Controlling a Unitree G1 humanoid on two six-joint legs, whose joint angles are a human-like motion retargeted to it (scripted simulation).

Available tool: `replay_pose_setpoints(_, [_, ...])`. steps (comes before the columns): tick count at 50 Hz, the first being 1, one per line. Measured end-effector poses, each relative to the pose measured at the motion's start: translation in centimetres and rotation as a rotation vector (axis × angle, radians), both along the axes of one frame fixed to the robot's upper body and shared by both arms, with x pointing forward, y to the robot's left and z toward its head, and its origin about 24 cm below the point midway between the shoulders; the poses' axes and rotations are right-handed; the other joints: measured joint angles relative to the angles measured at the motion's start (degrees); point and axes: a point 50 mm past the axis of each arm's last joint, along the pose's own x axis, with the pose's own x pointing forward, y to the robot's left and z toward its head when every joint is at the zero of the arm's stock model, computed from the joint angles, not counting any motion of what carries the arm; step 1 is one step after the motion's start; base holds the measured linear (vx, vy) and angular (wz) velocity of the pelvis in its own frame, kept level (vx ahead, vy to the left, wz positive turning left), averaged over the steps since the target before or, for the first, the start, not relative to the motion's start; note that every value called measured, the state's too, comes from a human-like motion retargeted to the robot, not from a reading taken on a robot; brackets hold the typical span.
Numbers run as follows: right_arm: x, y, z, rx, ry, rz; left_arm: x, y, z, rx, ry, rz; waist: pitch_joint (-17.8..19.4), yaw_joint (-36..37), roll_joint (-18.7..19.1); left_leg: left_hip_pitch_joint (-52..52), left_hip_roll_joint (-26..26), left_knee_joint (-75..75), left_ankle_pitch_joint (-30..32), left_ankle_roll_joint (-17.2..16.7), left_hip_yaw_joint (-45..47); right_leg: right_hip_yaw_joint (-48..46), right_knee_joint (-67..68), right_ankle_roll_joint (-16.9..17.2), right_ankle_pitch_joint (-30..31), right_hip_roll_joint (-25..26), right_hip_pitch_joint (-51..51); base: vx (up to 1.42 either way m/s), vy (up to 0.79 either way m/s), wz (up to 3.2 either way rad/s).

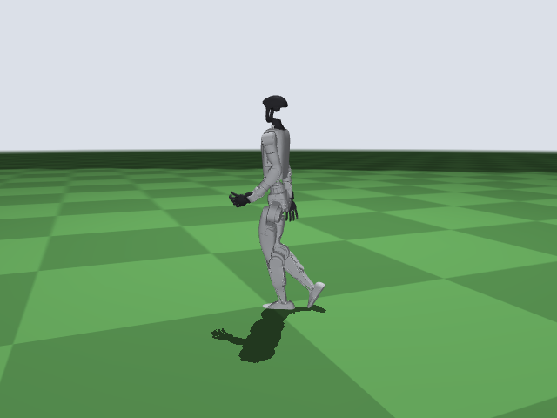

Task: Walk run

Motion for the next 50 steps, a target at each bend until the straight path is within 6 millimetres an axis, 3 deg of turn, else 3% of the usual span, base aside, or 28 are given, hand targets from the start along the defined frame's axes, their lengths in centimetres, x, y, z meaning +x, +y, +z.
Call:
replay_pose_setpoints(4, [-8.9, 4.6, 1.4, 0.134, 0.232, -0.123, 2.6, -0.1, 1.7, 0.008, -0.122, -0.074, 0.85, -5.65, 1.09, 6.01, -3.02, -2.83, 0.3, -0.19, -8.94, -4.45, -11.2, -3.15, -9.06, -8.62, -8.51, 0.95, -0.18, 2.39])
replay_pose_setpoints(8, [-14.7, 8.9, 3.9, 0.344, 0.364, -0.16, 4.5, 0.2, 3.5, 0.02, -0.235, -0.158, 0.91, -12.49, 1.11, 10.32, -4.62, -2.57, -0.92, 0.02, -17.07, -4.62, -29.61, -5.39, -12.71, -12.93, -14.36, 0.78, -0.43, 2.76])
replay_pose_setpoints(10, [-16.4, 10.4, 5.0, 0.446, 0.409, -0.132, 5.2, 0.6, 4.2, 0.034, -0.272, -0.183, 1.56, -14.17, 0.03, 13.16, -5.14, -1.65, -2.09, 0.02, -20.16, -1.19, -38.24, -6.14, -14.94, -13.04, -16.32, 0.87, -0.59, 1.95])
replay_pose_setpoints(12, [-17.6, 10.9, 5.8, 0.517, 0.445, -0.067, 5.4, 1.0, 4.5, 0.051, -0.284, -0.193, 2.51, -14.0, -0.7, 16.38, -4.77, -0.31, -2.61, 0.02, -21.09, 10.33, -45.02, -0.48, -18.36, -10.7, -16.44, 0.9, -0.53, 1.02])
replay_pose_setpoints(13, [-18.0, 10.8, 6.1, 0.532, 0.462, -0.03, 5.3, 1.1, 4.4, 0.058, -0.282, -0.194, 2.71, -12.96, -1.26, 17.89, -4.97, 0.45, -2.48, 0.02, -20.63, 8.6, -46.29, 3.67, -19.53, -11.94, -16.75, 0.91, -0.49, 0.4])
replay_pose_setpoints(15, [-18.4, 9.8, 6.2, 0.523, 0.494, 0.045, 4.9, 1.3, 4.0, 0.069, -0.261, -0.18, 2.44, -11.49, -3.13, 20.02, -6.98, 2.64, -0.11, 0.02, -19.94, 8.05, -43.82, 5.41, -18.3, -12.8, -16.83, 0.92, -0.48, 0.24])
replay_pose_setpoints(18, [-17.5, 7.0, 5.3, 0.397, 0.511, 0.112, 2.9, 1.6, 2.6, 0.064, -0.192, -0.115, 1.04, -12.49, -5.68, 20.38, -9.32, 10.64, 11.63, -1.42, -17.72, 8.77, -37.75, 6.56, -10.73, -14.17, -15.3, 1.03, -0.59, 0.79])
replay_pose_setpoints(20, [-15.8, 4.7, 4.3, 0.272, 0.476, 0.116, 1.1, 1.7, 1.6, 0.043, -0.142, -0.054, 0.16, -12.33, -4.57, 16.26, -7.44, 20.6, 23.05, -4.7, -11.27, 14.73, -33.68, 5.68, -13.22, -12.34, -13.47, 1.01, -0.61, 0.77])
replay_pose_setpoints(23, [-10.1, 0.4, 2.2, 0.1, 0.337, 0.029, -0.2, -0.1, 0.2, -0.032, -0.058, 0.024, 1.35, -13.88, -1.88, 7.42, 2.14, 38.9, 31.83, -6.88, -0.31, 6.52, -30.78, -0.36, -16.78, -13.37, -10.13, 0.83, -0.4, 1.09])
replay_pose_setpoints(25, [-5.0, -2.3, 1.3, 0.007, 0.212, -0.034, -0.6, -0.9, -0.4, -0.076, -0.014, 0.061, 1.14, -14.05, -2.6, 2.3, 3.2, 45.03, 24.23, -4.43, 4.34, 0.19, -31.43, -2.3, -17.75, -16.14, -7.44, 0.61, -0.25, 0.99])
replay_pose_setpoints(27, [0.6, -4.1, 0.8, -0.073, 0.021, -0.058, -1.0, -1.3, -0.7, -0.089, 0.009, 0.056, 1.15, -12.81, -2.96, -3.17, 3.84, 47.24, 16.16, -1.77, 7.31, 2.04, -32.77, -3.64, -18.53, -14.45, -5.19, 0.58, -0.2, 0.69])
replay_pose_setpoints(29, [6.0, -5.8, 1.1, -0.128, -0.171, -0.049, -1.1, -1.4, -0.7, -0.067, 0.013, 0.025, 1.53, -9.01, -4.17, -8.62, 0.49, 45.05, 11.59, -3.27, 7.36, -0.23, -35.12, -4.04, -17.75, -15.32, -2.61, 0.58, -0.19, 0.0])
replay_pose_setpoints(30, [8.5, -6.6, 1.5, -0.149, -0.262, -0.04, -1.1, -1.4, -0.6, -0.047, 0.008, 0.003, 1.82, -7.34, -4.66, -11.15, -1.39, 43.08, 8.99, -4.66, 6.82, -2.57, -36.26, -4.21, -17.31, -15.92, -1.3, 0.55, -0.17, 0.3])
replay_pose_setpoints(33, [15.5, -8.7, 3.6, -0.189, -0.513, -0.023, -0.4, -0.8, 0.2, 0.049, -0.048, -0.066, 2.52, -4.7, -4.21, -15.95, 1.69, 32.77, 4.29, -4.55, 11.73, -6.99, -39.36, -4.8, -17.99, -13.97, 2.71, 0.54, -0.2, 0.81])
replay_pose_setpoints(37, [21.9, -10.7, 7.1, -0.267, -0.765, 0.004, 0.4, -0.6, 0.8, 0.101, -0.092, -0.118, 2.92, -2.91, -1.94, -18.82, 4.65, 14.89, 3.43, -4.77, 17.81, -14.43, -42.86, -5.18, -20.4, -9.05, 8.68, 0.62, -0.21, 1.2])
replay_pose_setpoints(40, [24.2, -11.4, 8.9, -0.304, -0.873, 0.034, 0.9, -0.9, 1.0, 0.082, -0.098, -0.132, 2.77, -3.03, -1.33, -18.04, 3.54, 2.75, 3.28, -4.63, 23.44, -19.86, -44.44, -3.97, -22.71, -6.47, 13.2, 0.65, -0.16, 1.44])
replay_pose_setpoints(42, [24.6, -11.4, 9.2, -0.311, -0.904, 0.046, 0.9, -1.0, 1.0, 0.072, -0.097, -0.13, 2.49, -2.82, -1.44, -15.92, 2.8, -1.99, 2.55, -4.66, 28.82, -22.31, -43.5, -2.04, -23.58, -5.99, 15.49, 0.75, -0.14, 1.21])
replay_pose_setpoints(45, [23.9, -11.0, 8.6, -0.305, -0.888, 0.052, 0.6, -1.3, 0.8, 0.055, -0.087, -0.11, 2.39, 0.59, -3.54, -11.35, 2.17, -3.25, 3.31, 0.02, 31.96, -22.3, -39.82, 1.12, -20.5, -7.63, 18.05, 0.86, -0.25, 0.28])
replay_pose_setpoints(48, [21.2, -9.9, 6.6, -0.279, -0.791, 0.06, 0.0, -1.3, 0.1, 0.024, -0.045, -0.081, 2.06, 1.96, -4.23, -7.2, 1.74, -3.0, 0.5, 0.02, 28.72, -21.41, -31.7, 4.51, -6.99, -8.01, 19.19, 1.06, -0.28, 0.44])
replay_pose_setpoints(50, [18.6, -8.5, 4.7, -0.25, -0.689, 0.087, -0.2, -1.1, -0.3, -0.008, -0.008, -0.046, 2.18, 0.93, -1.61, -6.03, 4.58, -0.6, -1.35, 0.02, 25.39, -19.34, -20.86, 2.55, 2.22, -8.02, 16.31, 0.91, 0.22, 1.27])
